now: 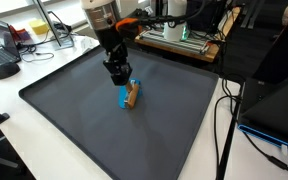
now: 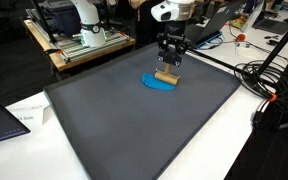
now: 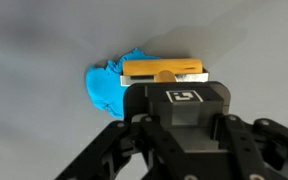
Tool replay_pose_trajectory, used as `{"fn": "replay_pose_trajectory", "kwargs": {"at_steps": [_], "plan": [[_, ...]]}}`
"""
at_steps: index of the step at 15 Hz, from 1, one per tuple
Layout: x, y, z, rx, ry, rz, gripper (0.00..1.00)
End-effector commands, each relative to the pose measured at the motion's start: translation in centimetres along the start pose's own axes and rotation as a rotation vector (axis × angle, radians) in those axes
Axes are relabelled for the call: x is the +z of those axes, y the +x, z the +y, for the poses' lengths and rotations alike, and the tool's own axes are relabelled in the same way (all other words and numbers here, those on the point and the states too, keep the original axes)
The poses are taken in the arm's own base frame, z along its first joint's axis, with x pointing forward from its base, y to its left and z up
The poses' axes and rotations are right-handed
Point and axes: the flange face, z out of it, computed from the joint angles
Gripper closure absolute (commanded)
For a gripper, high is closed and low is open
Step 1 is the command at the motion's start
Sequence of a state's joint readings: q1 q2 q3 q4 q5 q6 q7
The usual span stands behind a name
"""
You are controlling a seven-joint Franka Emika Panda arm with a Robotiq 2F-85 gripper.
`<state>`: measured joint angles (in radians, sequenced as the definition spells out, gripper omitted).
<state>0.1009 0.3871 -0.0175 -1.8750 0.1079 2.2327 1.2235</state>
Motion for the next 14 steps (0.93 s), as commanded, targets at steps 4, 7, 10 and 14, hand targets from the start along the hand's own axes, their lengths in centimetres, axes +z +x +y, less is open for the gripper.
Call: {"fn": "replay_pose_trajectory", "kwargs": {"at_steps": [4, 7, 10, 14], "plan": [[3.5, 1.3, -0.1, 0.028, -0.006, 0.016, 0.78], [3.6, 1.6, 0.0, 0.030, -0.002, 0.025, 0.78], [3.6, 1.9, 0.1, 0.032, 0.001, 0.030, 0.78], [3.9, 2.5, 0.2, 0.040, 0.002, 0.038, 0.78]]}}
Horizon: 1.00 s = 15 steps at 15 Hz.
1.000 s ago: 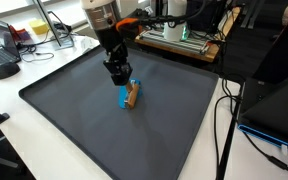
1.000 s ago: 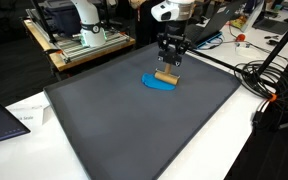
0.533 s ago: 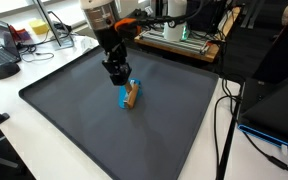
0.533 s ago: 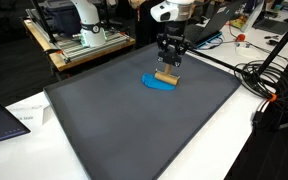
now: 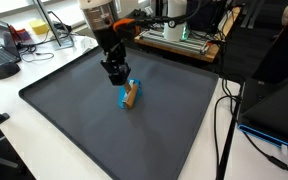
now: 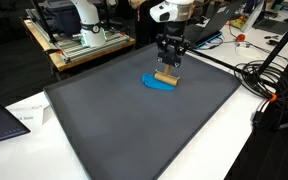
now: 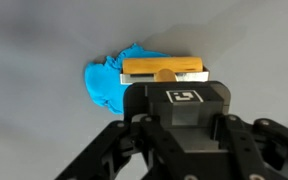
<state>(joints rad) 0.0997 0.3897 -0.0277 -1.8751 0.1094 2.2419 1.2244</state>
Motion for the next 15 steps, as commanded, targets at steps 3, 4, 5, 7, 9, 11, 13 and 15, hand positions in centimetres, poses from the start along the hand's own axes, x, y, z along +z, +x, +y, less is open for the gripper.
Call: {"fn": "replay_pose_trajectory", "kwargs": {"at_steps": [3, 4, 5, 7, 9, 11, 13, 15], "plan": [[3.9, 2.2, 0.1, 0.030, -0.001, 0.038, 0.78], [3.9, 2.3, 0.1, 0.030, -0.001, 0.038, 0.78], [3.9, 2.3, 0.2, 0.030, -0.001, 0.038, 0.78], [4.0, 2.5, 0.2, 0.034, -0.001, 0.034, 0.78], [4.1, 2.7, 0.2, 0.036, -0.002, 0.035, 0.78], [4.2, 2.9, 0.3, 0.039, 0.001, 0.036, 0.78], [4.3, 3.1, 0.3, 0.040, 0.001, 0.038, 0.78], [4.4, 3.3, 0.3, 0.039, 0.003, 0.042, 0.78]]}}
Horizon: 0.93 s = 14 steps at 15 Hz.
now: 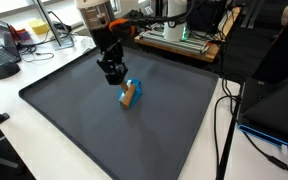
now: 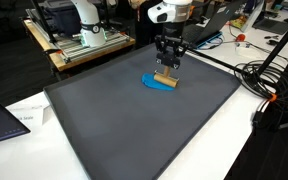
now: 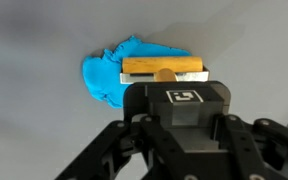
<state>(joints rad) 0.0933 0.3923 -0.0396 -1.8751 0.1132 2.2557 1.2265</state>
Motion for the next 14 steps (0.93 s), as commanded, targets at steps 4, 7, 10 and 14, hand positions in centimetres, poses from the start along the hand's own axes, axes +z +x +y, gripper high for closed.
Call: {"fn": "replay_pose_trajectory", "kwargs": {"at_steps": [4, 7, 10, 14], "plan": [[4.5, 2.4, 0.2, 0.015, -0.005, 0.039, 0.78], [4.6, 2.7, 0.2, 0.012, -0.005, 0.041, 0.78], [4.6, 3.0, 0.3, 0.011, -0.004, 0.047, 0.78], [4.6, 3.4, 0.4, 0.015, -0.004, 0.053, 0.78]]}}
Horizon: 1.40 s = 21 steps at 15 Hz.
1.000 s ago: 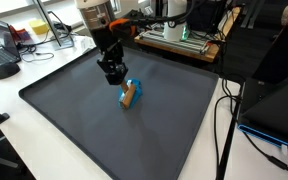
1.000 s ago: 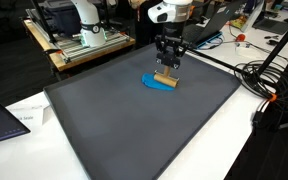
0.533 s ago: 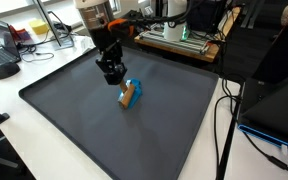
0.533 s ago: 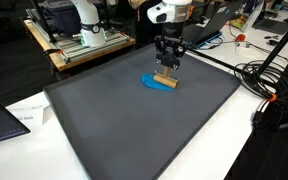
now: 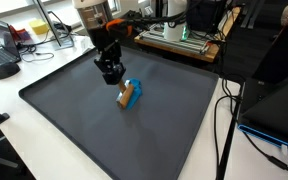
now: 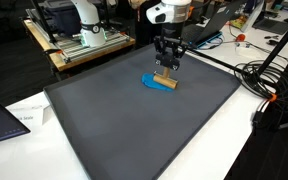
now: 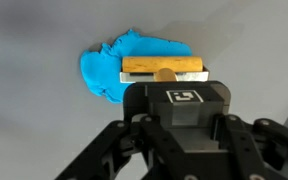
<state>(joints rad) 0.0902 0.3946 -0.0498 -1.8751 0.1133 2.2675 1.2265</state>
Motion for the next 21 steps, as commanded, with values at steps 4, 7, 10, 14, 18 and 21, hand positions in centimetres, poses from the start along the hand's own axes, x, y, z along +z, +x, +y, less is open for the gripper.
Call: {"fn": "replay_pose_trajectory", "kwargs": {"at_steps": [4, 7, 10, 14, 18, 21], "plan": [[4.8, 2.9, 0.4, 0.003, -0.015, 0.049, 0.78], [4.9, 3.1, 0.4, 0.003, -0.016, 0.052, 0.78], [5.0, 3.2, 0.4, 0.001, -0.018, 0.056, 0.78], [5.0, 3.5, 0.4, -0.007, -0.015, 0.060, 0.78], [5.0, 3.9, 0.5, -0.006, -0.011, 0.070, 0.78], [5.0, 4.3, 0.7, -0.003, -0.013, 0.076, 0.78]]}}
